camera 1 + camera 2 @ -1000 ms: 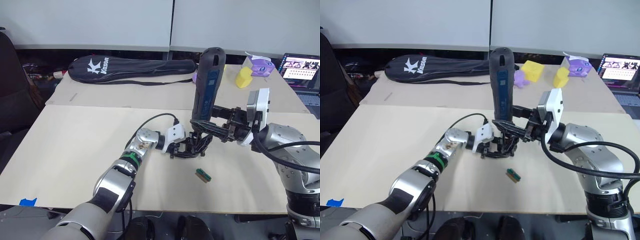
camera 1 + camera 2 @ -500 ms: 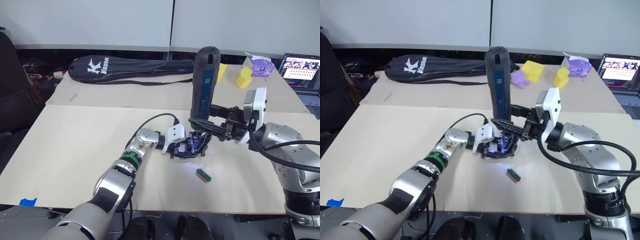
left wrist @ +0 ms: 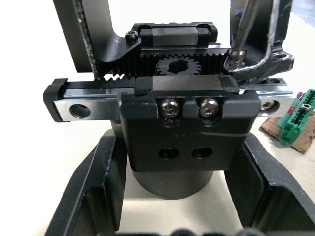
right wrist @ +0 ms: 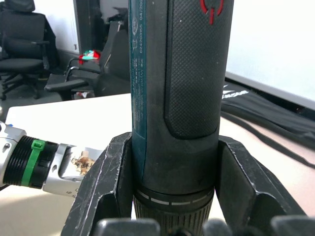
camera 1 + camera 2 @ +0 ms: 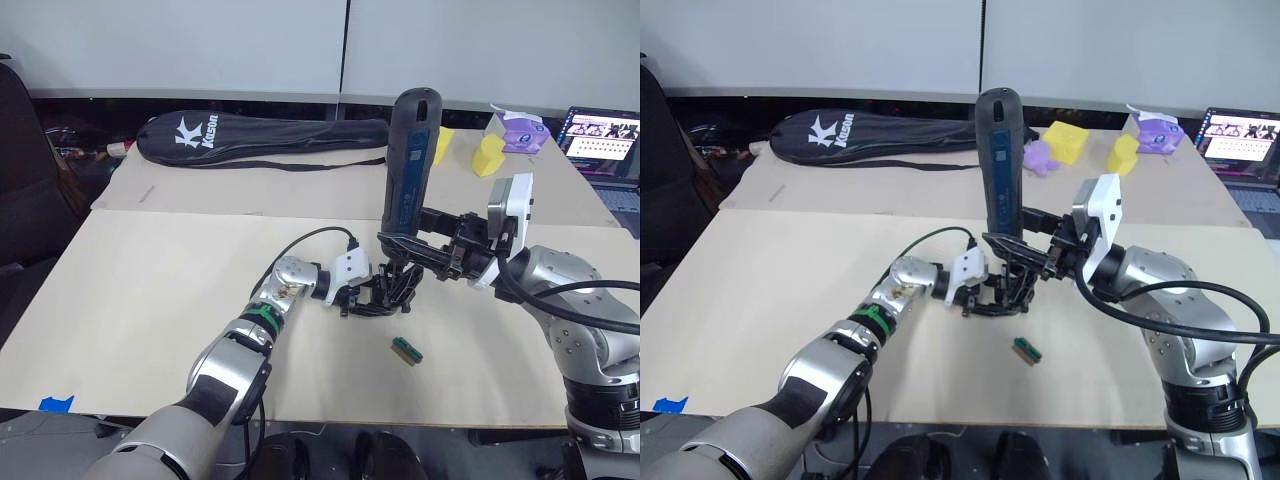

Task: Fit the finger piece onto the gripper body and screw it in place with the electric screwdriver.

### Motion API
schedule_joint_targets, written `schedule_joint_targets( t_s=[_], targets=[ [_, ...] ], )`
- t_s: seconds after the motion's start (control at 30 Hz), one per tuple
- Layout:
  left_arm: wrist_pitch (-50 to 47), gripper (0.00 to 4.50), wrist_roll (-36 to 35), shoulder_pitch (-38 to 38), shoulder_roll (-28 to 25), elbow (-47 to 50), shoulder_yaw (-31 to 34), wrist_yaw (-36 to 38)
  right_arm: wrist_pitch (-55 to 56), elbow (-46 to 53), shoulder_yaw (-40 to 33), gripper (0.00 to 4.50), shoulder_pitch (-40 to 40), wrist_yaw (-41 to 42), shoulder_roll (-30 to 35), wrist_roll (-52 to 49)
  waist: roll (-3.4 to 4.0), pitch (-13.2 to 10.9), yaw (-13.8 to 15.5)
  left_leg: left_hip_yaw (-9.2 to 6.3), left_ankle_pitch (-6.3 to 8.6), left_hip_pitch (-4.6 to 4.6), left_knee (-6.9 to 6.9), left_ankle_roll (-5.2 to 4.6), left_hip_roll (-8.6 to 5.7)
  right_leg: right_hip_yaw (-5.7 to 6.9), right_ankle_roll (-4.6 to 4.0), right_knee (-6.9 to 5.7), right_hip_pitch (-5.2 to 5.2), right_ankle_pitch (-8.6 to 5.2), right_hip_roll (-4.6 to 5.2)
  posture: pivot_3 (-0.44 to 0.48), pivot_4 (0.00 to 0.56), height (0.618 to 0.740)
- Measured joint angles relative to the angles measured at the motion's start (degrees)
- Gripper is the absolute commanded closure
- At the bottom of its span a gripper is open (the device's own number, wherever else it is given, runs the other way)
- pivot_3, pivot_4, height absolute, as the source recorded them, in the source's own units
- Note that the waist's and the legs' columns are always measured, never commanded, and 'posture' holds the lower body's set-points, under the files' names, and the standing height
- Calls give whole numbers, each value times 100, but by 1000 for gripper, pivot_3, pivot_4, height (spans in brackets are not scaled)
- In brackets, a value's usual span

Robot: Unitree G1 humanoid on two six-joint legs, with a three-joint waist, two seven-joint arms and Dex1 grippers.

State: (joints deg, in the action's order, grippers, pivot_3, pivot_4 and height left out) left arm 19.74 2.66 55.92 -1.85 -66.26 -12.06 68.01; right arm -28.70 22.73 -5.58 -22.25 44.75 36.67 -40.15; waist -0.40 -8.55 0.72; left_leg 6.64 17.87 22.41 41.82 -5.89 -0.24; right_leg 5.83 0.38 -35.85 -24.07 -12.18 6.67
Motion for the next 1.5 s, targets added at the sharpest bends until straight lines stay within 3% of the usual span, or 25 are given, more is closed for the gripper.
schedule_joint_targets(
  t_s=[0.7,1.0,1.27,1.5],
  targets=[
    [23,2223,2,1,9,0,9,7,-380,302,-25,2603,-156,-198,36,-112,-1,0,2,0,2,11,0,-3,0,4,0,3,-10,0,7,0,150,740],
    [36,2223,10,1,16,0,9,5,129,647,203,2603,34,179,192,361,-1,0,6,0,3,13,0,-6,0,9,0,4,-10,0,5,0,150,740],
    [43,2223,11,1,26,0,16,6,-122,480,223,2603,-164,-51,57,314,-2,-1,8,0,3,19,1,-5,-1,14,0,6,-13,0,7,0,150,740],
    [36,2223,35,1,46,-2,15,-39,-45,23,-225,2603,65,-8,-36,-11,-2,-1,14,-2,3,18,1,-6,-1,17,1,9,-7,1,9,0,150,740]
  ],
)
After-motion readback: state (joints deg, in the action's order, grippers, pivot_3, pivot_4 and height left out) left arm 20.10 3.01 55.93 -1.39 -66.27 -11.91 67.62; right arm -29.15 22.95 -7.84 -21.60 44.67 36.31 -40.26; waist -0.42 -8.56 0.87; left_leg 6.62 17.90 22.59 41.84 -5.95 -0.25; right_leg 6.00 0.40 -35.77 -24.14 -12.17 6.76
